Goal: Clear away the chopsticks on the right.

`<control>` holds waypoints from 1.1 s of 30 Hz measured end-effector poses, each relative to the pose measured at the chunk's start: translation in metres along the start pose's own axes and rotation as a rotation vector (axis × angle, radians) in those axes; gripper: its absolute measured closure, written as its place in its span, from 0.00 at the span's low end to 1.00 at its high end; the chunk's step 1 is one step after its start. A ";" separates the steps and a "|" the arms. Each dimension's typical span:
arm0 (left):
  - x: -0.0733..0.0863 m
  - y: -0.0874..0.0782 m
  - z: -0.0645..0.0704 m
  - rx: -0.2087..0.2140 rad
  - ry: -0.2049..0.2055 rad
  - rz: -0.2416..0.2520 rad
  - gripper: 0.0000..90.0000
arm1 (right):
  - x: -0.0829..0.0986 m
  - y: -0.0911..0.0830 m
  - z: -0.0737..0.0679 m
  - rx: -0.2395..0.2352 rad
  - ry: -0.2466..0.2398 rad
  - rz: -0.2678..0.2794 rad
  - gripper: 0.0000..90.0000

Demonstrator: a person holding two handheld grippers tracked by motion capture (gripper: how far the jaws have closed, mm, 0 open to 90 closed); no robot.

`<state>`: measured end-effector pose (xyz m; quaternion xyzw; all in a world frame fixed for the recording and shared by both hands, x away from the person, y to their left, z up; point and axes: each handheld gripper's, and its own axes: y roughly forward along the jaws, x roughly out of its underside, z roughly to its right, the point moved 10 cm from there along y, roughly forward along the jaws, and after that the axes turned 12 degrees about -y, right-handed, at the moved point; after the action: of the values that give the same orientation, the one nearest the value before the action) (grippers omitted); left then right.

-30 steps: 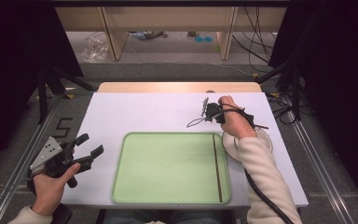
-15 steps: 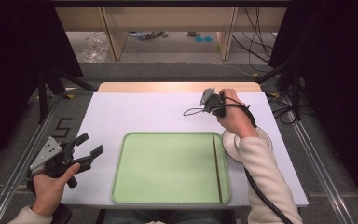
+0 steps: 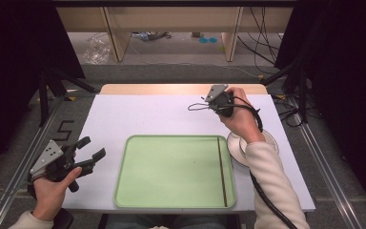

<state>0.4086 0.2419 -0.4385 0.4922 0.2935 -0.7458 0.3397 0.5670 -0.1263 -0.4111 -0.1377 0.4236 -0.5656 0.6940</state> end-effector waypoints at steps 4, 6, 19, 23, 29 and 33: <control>0.000 0.000 0.000 0.000 0.000 0.000 0.24 | -0.006 -0.007 0.002 0.000 0.066 0.048 0.98; 0.000 0.000 0.000 0.000 0.000 0.000 0.24 | -0.012 -0.013 0.006 0.022 0.105 0.110 0.98; 0.000 0.000 0.000 0.001 0.000 0.001 0.24 | -0.021 -0.029 0.014 0.018 0.326 0.255 0.98; 0.000 0.000 0.000 0.001 0.000 0.001 0.24 | -0.023 -0.035 0.020 0.026 0.414 0.282 0.98; 0.000 0.000 0.000 0.001 -0.001 0.001 0.24 | -0.025 -0.044 0.028 0.047 0.493 0.316 0.98; 0.000 0.000 0.000 0.001 0.000 0.002 0.24 | -0.026 -0.047 0.029 0.049 0.522 0.324 0.98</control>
<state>0.4084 0.2418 -0.4381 0.4926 0.2925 -0.7456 0.3403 0.5576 -0.1260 -0.3508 0.0986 0.5903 -0.4740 0.6459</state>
